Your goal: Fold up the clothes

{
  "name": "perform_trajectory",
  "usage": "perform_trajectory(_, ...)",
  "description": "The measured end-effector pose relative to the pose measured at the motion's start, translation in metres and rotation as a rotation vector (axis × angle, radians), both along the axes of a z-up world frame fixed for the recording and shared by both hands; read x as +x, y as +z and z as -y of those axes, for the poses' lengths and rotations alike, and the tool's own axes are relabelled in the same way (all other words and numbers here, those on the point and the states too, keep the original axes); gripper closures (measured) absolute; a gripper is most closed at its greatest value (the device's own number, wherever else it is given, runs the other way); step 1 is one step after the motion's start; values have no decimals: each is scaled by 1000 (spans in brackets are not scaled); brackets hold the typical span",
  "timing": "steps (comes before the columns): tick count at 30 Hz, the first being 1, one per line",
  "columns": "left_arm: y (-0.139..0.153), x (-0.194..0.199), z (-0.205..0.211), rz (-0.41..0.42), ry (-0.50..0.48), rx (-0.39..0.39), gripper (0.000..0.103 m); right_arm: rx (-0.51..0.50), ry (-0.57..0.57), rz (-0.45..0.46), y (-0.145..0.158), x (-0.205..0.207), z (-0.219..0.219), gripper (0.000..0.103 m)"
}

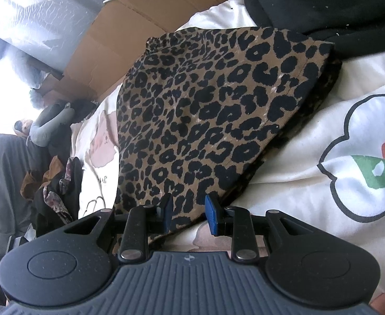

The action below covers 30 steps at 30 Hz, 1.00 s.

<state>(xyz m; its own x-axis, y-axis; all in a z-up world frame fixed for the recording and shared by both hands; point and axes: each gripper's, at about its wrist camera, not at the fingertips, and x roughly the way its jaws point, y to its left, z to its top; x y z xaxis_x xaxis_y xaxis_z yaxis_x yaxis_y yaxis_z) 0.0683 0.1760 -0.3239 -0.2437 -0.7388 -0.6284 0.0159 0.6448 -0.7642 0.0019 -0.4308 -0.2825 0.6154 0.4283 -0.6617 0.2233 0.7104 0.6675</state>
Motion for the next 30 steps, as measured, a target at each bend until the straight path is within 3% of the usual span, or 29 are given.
perform_trajectory(9, -7, -3, 9, 39, 36, 52, 67, 1, -1, -11, -3, -1, 1, 75)
perform_trajectory(14, -18, -7, 5, -44, 149, 15, 68, 0, -21, 2, 0, -2, 5, 75)
perform_trajectory(17, -14, -11, 3, -56, 131, -3, 80, 9, -66, 6, 0, -3, 15, 74)
perform_trajectory(24, -10, -14, -3, -51, 116, 17, 83, 38, -155, 9, -4, -6, 33, 68)
perform_trajectory(26, -10, -15, 0, -48, 112, 26, 92, 29, -175, 8, -5, -7, 37, 63)
perform_trajectory(27, -9, -16, 2, -44, 105, 31, 93, 23, -190, 8, -5, -8, 39, 58)
perform_trajectory(30, -4, -15, 6, -25, 85, 51, 96, 21, -247, 7, -8, -13, 50, 57)
